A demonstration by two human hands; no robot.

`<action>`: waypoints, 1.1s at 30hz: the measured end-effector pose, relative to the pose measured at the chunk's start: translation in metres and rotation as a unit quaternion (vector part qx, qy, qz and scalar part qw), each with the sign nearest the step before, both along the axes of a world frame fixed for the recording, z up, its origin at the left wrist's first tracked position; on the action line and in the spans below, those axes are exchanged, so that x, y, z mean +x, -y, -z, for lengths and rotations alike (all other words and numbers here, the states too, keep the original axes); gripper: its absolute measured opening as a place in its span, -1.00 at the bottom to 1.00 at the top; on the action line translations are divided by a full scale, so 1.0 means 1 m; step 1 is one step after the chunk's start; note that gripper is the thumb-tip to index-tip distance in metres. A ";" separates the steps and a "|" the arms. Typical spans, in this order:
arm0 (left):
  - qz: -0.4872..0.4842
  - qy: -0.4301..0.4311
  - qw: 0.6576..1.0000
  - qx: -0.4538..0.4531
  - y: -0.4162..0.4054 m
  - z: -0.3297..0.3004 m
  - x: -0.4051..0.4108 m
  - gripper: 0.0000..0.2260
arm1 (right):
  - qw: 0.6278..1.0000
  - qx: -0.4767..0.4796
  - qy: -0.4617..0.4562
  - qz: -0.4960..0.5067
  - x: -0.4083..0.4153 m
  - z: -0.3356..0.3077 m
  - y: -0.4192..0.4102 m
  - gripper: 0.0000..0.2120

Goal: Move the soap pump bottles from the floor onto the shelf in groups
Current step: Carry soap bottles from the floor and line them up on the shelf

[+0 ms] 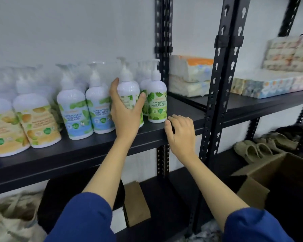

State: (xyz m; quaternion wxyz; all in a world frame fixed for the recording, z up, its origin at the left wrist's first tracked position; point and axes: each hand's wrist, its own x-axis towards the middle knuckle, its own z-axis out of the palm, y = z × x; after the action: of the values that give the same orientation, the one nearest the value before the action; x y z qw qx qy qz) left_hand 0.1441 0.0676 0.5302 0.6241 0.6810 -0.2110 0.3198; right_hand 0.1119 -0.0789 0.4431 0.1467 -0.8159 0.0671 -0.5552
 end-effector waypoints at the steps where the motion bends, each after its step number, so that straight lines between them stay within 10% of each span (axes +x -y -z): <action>1: 0.008 -0.009 1.000 0.006 0.000 0.000 0.003 -0.34 | 1.000 -0.001 0.020 0.002 0.001 0.001 -0.001 -0.61; 9: 0.065 -0.051 0.991 0.102 -0.008 0.003 0.007 -0.19 | 0.998 0.013 0.056 0.011 0.007 0.004 -0.004 -0.63; 17: -0.120 -0.027 0.973 0.194 -0.002 0.008 -0.014 -0.03 | 0.998 0.022 0.052 0.015 0.004 0.003 -0.004 -0.63; 27: -0.011 -0.040 0.988 0.152 -0.007 0.007 -0.005 -0.12 | 0.998 0.023 0.055 0.018 0.006 0.004 -0.004 -0.63; 33: -0.146 -0.018 0.965 0.218 0.001 0.011 -0.011 -0.06 | 0.998 0.027 0.050 0.018 0.006 0.005 -0.003 -0.62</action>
State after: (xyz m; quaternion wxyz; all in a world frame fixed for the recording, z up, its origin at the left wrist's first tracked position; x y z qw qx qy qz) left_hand 0.1327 0.0667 0.5193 0.4102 0.8299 -0.1624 0.3414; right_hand 0.1176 -0.0755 0.4385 0.1614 -0.7814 0.0892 -0.5962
